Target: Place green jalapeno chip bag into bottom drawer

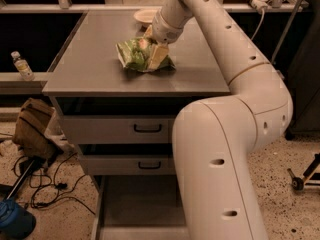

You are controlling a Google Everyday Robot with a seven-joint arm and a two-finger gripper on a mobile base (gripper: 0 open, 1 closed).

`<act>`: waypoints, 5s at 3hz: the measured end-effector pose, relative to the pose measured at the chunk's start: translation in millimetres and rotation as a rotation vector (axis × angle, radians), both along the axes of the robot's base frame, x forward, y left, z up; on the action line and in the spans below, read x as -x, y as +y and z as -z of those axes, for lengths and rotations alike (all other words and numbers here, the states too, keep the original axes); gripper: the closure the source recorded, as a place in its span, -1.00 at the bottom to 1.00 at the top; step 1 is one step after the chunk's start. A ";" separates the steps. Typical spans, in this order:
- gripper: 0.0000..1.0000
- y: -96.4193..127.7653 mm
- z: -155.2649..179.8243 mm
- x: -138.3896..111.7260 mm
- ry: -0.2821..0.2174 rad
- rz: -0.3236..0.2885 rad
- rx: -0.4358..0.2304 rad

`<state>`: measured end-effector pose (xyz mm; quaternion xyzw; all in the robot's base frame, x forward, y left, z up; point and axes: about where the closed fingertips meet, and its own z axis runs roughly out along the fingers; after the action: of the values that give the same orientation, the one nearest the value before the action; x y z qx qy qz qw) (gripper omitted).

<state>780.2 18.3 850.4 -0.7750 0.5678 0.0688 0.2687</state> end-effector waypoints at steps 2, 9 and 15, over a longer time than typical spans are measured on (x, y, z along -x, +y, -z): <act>0.76 -0.9 -9.1 -2.4 -0.036 0.020 0.006; 1.00 -18.1 -78.7 163.6 -0.205 0.351 -0.066; 1.00 -5.2 41.6 240.7 -0.150 0.459 -0.180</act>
Offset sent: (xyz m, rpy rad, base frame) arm -0.0154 -0.0058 0.0221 -0.0189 -0.0961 -0.0540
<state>539.5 13.1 808.8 -0.6018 0.6987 -0.0014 0.3868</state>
